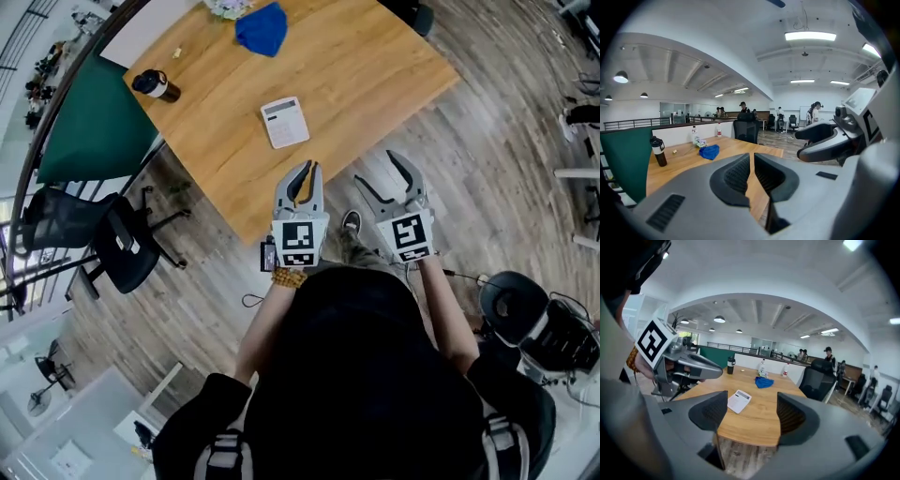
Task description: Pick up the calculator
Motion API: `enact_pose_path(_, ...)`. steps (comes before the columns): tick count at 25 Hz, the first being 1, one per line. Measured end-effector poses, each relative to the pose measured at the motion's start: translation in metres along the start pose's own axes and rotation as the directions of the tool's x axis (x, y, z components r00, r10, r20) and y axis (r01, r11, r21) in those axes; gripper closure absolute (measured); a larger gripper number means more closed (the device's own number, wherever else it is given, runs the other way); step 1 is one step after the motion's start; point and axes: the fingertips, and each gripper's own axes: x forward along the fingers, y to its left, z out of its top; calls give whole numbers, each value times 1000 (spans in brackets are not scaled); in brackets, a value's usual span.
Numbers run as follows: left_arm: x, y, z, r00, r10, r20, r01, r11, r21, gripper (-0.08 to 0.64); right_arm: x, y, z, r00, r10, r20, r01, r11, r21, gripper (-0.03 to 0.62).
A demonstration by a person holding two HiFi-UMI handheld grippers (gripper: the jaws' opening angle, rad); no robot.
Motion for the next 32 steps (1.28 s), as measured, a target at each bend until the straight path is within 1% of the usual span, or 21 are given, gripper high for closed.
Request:
enact_pose_path(2,2,-8,-5,1000,6,-13,-6,1000,2,512,4,-6,-6,999,29,-15,-30,995,-91,262)
enact_pose_path(3,2,-12,-9,1000,-7,-19,7,1000,0,512,7,-7,-9,999,48,-16,-49,992,-116,262)
enact_pose_path(5,1,-20,-15,998,-48,-34,48,999,-13,511,13,-6,-16,995,96,-14,-97,988,-121,262)
enact_pose_path(7,0,-21,-19,997,-62,-49,60,998,-32,511,21,-4,-18,990,141,-28,-143,983,-113,262)
enact_pose_path(11,6,-12,-33,997,-27,-72,23,998,-67,511,43,-2,-21,981,186,-48,-190,976,-108,262)
enact_pose_path(13,15,-8,-42,997,-13,-78,6,996,-87,511,57,-4,-25,977,204,-63,-210,970,-121,262)
enact_pose_path(17,31,4,-60,996,12,-93,-20,996,-91,511,77,-7,-36,960,257,-115,-272,951,-148,262)
enact_pose_path(19,39,17,-69,995,28,-94,-37,995,-94,511,90,-11,-41,950,281,-136,-300,942,-148,262)
enact_pose_path(23,50,54,-80,992,84,-91,-94,989,-118,511,124,-16,-39,929,325,-178,-355,917,-180,262)
enact_pose_path(28,57,100,-97,982,157,-104,-170,976,-134,511,166,-11,-32,895,393,-209,-431,884,-181,253)
enact_pose_path(30,57,122,-107,974,189,-121,-207,966,-153,509,185,-8,-34,879,424,-219,-461,873,-161,253)
enact_pose_path(32,56,142,-118,966,216,-144,-238,957,-166,509,205,-6,-39,864,448,-231,-481,869,-112,241)
